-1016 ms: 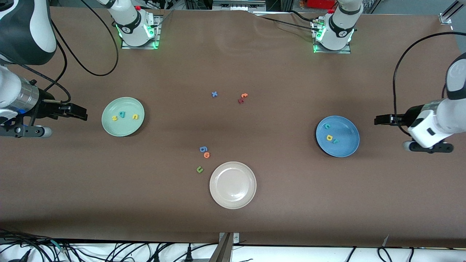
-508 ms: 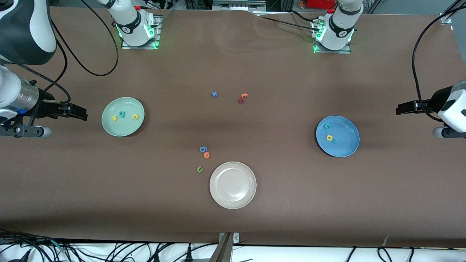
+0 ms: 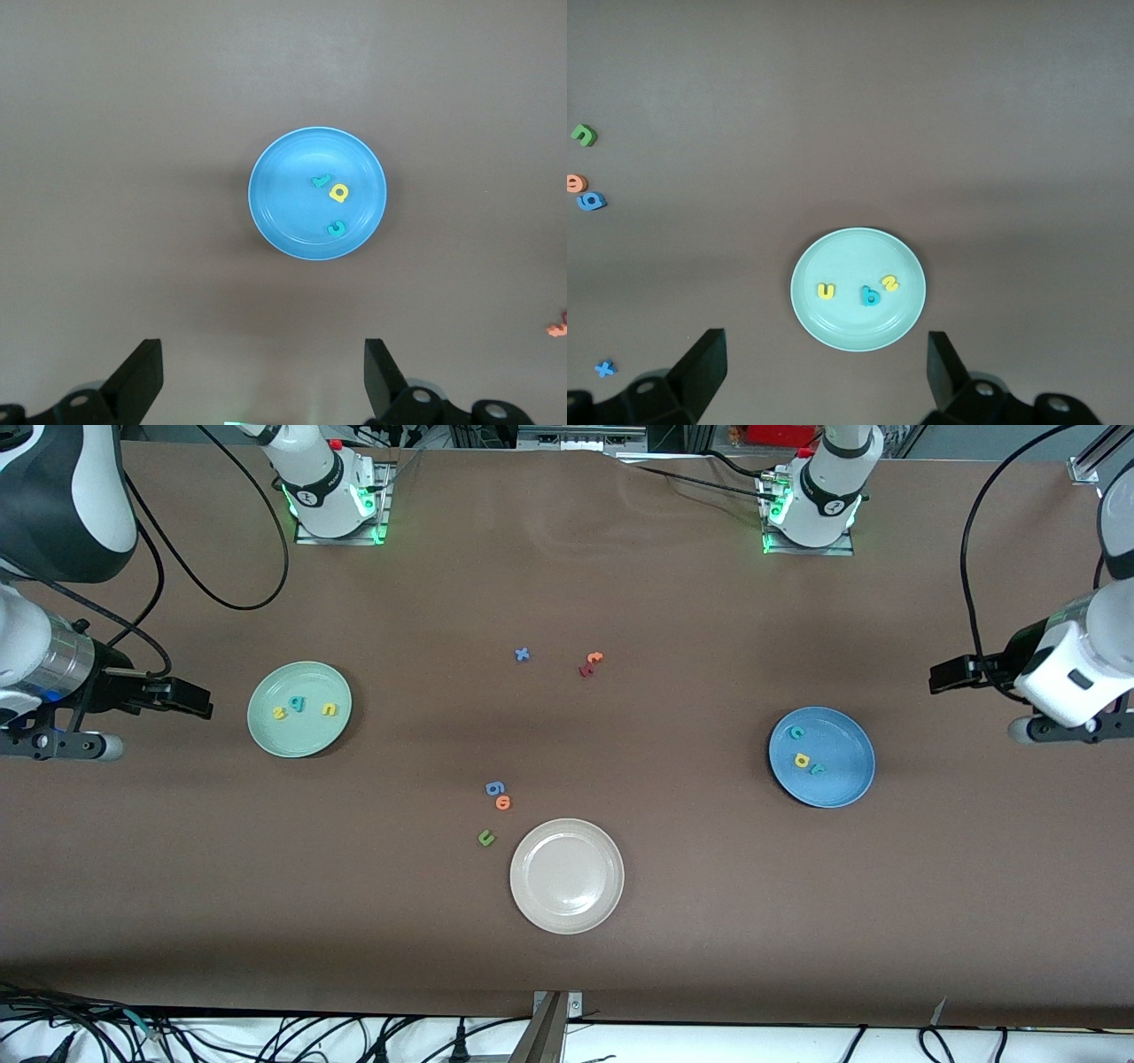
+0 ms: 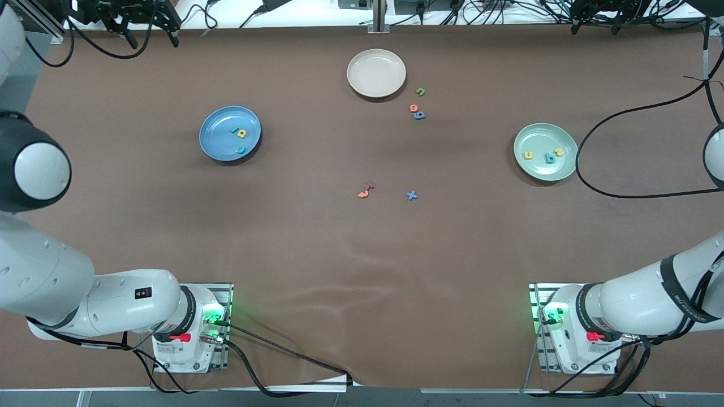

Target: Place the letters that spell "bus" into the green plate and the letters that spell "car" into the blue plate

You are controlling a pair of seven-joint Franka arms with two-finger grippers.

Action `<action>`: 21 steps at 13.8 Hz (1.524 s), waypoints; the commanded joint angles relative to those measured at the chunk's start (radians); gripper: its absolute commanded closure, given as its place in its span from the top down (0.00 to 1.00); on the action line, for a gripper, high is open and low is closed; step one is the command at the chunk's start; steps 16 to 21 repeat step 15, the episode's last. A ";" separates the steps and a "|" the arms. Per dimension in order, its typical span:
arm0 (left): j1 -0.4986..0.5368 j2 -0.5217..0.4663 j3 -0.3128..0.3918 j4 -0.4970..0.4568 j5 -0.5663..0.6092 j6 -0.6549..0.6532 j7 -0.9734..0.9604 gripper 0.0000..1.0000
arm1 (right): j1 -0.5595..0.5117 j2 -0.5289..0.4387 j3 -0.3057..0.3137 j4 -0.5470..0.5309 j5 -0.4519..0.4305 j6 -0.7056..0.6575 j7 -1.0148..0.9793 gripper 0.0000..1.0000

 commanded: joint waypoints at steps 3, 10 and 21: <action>-0.034 -0.130 0.064 -0.111 -0.043 0.038 0.089 1.00 | -0.008 -0.015 0.010 -0.004 0.004 -0.004 0.012 1.00; -0.080 -0.124 0.087 -0.101 -0.043 0.056 0.096 1.00 | -0.008 -0.015 0.010 -0.004 0.004 -0.004 0.010 1.00; -0.069 -0.113 0.085 -0.096 -0.045 0.056 0.096 1.00 | -0.008 -0.013 0.010 -0.004 0.004 -0.004 0.010 1.00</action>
